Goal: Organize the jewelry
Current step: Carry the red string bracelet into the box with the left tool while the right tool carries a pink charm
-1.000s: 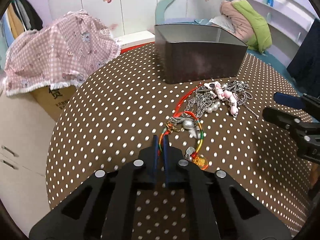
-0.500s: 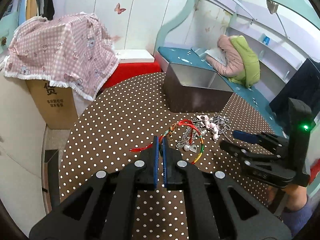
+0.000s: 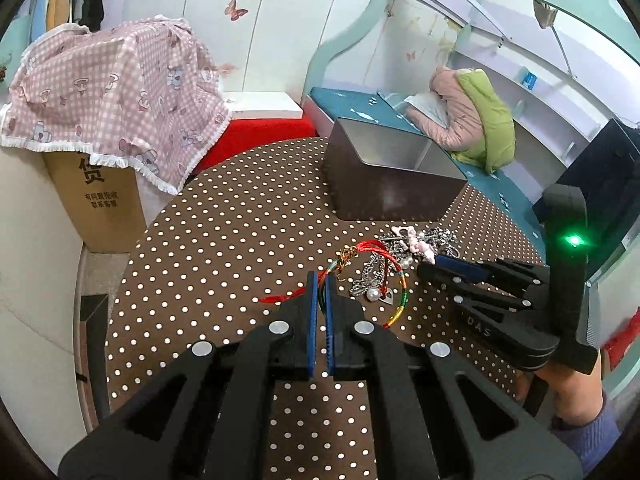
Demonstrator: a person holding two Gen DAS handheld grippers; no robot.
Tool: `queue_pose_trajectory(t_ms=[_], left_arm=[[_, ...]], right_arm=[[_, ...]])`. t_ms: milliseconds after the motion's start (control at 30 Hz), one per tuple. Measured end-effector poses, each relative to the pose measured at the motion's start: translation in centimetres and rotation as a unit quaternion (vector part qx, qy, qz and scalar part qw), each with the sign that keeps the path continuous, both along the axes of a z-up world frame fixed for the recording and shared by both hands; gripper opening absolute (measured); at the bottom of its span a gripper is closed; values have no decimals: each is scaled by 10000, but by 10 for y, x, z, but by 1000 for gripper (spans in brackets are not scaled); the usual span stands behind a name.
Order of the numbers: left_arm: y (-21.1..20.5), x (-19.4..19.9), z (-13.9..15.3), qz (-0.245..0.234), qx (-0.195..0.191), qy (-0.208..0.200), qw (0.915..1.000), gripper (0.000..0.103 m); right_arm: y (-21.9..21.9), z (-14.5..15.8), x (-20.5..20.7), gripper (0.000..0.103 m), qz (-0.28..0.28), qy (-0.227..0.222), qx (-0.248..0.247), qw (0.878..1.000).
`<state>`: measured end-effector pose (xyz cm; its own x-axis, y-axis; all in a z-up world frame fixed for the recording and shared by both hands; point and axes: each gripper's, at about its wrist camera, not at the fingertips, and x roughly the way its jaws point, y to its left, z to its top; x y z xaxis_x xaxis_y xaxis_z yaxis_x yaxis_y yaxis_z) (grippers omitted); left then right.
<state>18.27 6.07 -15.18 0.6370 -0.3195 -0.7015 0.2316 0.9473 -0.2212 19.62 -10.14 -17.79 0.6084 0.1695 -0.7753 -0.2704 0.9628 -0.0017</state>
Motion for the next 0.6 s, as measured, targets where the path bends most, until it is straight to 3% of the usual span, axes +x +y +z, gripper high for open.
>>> queue_pose_trajectory(t_ms=[300, 600], left_arm=[[-3, 1, 1, -72, -117, 35, 9999, 3], [-10, -1, 11, -256, -268, 19, 9993, 3]], right_arm=[[-9, 6, -22, 11, 193, 9, -30, 9998], [-30, 42, -52, 11, 316, -202, 308, 9988]])
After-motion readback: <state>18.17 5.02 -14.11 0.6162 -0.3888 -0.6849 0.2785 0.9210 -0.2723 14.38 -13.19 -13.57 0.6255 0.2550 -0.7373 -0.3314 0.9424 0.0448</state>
